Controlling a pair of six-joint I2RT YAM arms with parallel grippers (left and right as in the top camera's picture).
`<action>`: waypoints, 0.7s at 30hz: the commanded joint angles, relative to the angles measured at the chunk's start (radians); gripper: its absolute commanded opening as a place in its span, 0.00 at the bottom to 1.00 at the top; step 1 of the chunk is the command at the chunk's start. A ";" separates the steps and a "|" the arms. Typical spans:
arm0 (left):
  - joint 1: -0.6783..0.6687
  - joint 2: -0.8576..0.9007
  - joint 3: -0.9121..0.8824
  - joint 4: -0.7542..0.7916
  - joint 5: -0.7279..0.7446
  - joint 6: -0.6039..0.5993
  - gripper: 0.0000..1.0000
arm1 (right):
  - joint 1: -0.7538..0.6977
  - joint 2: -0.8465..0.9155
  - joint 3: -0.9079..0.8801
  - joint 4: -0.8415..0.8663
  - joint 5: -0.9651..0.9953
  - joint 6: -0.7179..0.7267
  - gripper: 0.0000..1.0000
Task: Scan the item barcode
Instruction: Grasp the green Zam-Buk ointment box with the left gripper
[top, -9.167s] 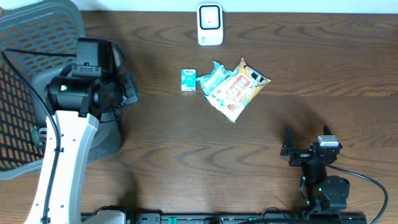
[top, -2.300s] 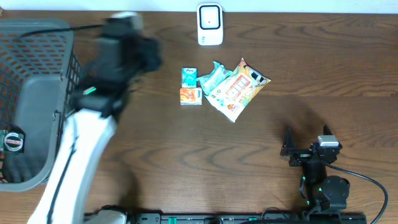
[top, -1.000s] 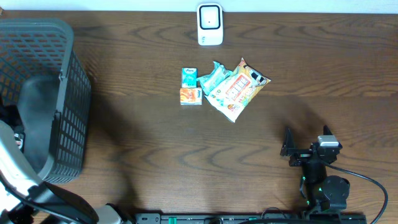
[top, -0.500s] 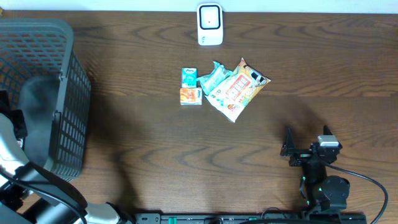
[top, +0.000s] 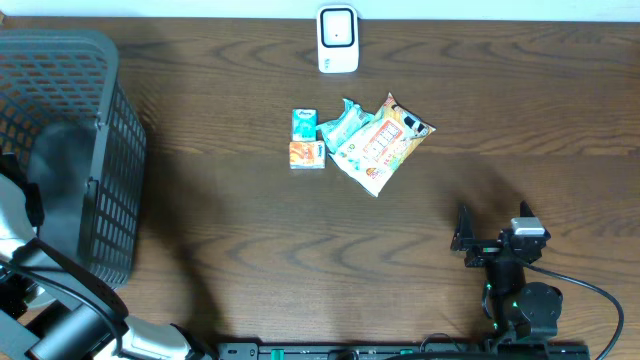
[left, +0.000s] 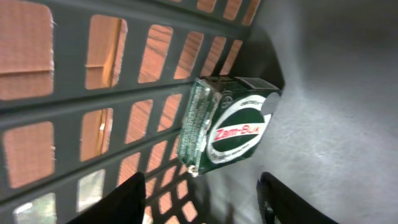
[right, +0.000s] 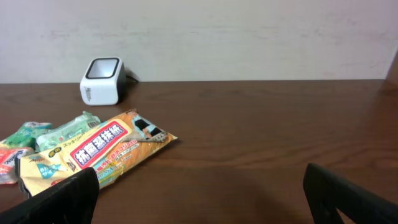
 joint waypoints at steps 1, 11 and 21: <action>0.002 0.036 -0.005 0.002 -0.030 0.052 0.54 | 0.002 -0.005 -0.002 -0.004 0.005 -0.011 0.99; -0.037 0.112 -0.005 0.051 -0.016 0.056 0.54 | 0.002 -0.005 -0.002 -0.005 0.005 -0.011 0.99; -0.041 0.124 -0.005 0.104 -0.095 0.056 0.52 | 0.002 -0.005 -0.002 -0.005 0.005 -0.011 0.99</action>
